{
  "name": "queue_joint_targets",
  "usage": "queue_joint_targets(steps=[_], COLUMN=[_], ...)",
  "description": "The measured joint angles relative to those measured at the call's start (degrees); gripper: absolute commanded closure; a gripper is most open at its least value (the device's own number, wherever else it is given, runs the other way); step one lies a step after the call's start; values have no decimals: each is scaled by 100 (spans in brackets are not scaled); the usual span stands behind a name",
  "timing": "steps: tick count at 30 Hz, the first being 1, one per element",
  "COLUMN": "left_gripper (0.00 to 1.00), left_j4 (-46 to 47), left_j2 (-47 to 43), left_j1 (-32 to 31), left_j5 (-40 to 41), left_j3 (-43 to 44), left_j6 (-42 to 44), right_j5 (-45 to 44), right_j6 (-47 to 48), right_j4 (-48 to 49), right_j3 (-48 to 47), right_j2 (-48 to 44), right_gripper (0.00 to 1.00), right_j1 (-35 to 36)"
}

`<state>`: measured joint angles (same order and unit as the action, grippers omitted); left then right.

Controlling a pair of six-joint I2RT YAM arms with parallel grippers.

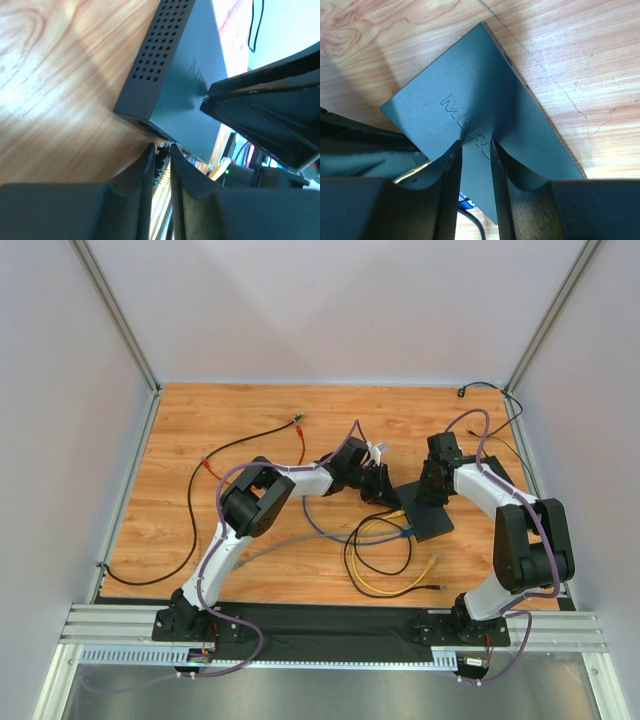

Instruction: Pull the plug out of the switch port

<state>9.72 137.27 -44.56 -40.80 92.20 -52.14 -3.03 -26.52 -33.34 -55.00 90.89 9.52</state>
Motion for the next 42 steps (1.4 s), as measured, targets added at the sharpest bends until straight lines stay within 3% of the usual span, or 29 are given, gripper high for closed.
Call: queue_joint_targets(steps=[8,11,12,14,35,42], left_gripper=[71,82,91,100,100,100], left_j4=[39,35,33,13,258,-269], left_j2=[81,87,98,116,-120,-879], left_j1=[33,31,35,52,348,407], left_j5=[-72,-87,-103,-168,-461,9], left_j3=[0,15,35,76,-520,-1158], left_j6=[4,0,11,17,385,903], right_j5=[-11,-11,-11,-13,-48,-50], right_j6=[-4,-4,-4,-4,-17,-17], right_j4=[0,0,0,-2,-2,-2], right_j3=[-2,-2,-2,-2,-2,-2], right_j2=[-2,-2,-2,-2,0,0], right_gripper=[69,69,69,69,69,69], right_j1=[7,7,7,7,17,17])
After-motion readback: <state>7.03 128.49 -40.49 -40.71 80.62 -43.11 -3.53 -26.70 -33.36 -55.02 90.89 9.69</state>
